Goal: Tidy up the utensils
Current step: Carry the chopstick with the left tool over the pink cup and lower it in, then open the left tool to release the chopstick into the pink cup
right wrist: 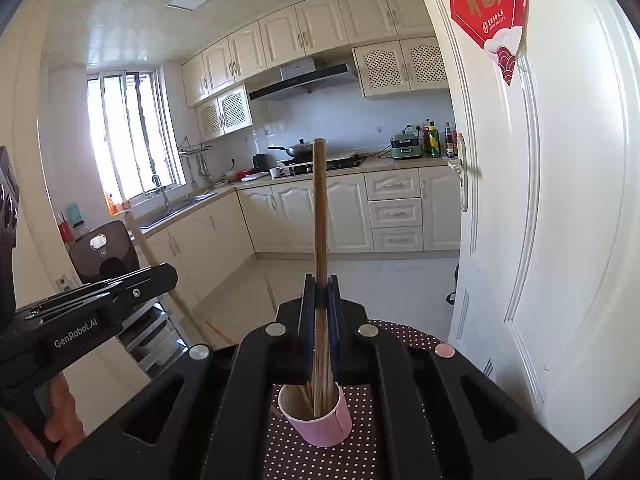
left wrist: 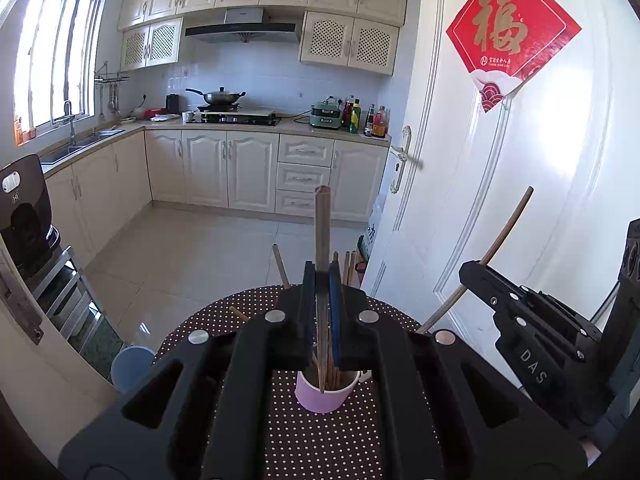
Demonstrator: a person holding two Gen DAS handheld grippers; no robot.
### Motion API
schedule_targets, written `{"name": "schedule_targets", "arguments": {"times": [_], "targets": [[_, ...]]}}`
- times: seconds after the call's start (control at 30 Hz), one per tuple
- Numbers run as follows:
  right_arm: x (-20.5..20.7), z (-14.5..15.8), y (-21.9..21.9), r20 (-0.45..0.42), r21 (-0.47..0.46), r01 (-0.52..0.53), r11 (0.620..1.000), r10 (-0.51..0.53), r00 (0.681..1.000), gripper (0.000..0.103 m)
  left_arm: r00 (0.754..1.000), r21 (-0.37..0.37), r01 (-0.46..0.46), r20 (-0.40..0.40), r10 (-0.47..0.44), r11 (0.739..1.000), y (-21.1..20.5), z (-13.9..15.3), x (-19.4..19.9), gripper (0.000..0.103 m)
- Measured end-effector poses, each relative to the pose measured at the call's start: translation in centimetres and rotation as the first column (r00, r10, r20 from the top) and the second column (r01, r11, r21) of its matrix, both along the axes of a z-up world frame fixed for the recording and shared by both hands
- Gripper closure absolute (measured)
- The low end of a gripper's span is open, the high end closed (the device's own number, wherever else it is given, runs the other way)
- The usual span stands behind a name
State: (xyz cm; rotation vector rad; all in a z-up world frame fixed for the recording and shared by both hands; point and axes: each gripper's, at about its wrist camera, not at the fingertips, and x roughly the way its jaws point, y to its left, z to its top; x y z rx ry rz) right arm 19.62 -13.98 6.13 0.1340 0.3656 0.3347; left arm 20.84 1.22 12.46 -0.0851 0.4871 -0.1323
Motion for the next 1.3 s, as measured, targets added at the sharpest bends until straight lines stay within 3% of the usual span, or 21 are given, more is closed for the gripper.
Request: {"name": "schedule_targets", "arguments": {"times": [0.57,1.3], "targets": [[3.8,-2.3,0.6,-0.062,0.006,-0.012,1.0,0.012,0.998,0.099,1.0,0.005,-0.012,-0.019,0.012,1.0,-0.2,-0.9,3.5,0.096],[7.0,-7.4,2.4,-0.211,-0.064,-0.052,0.997,0.037,0.977,0.098,0.972,0.027,-0.04,-0.231,0.045,0.999,0.5,-8.5,8.6,0.096]]}}
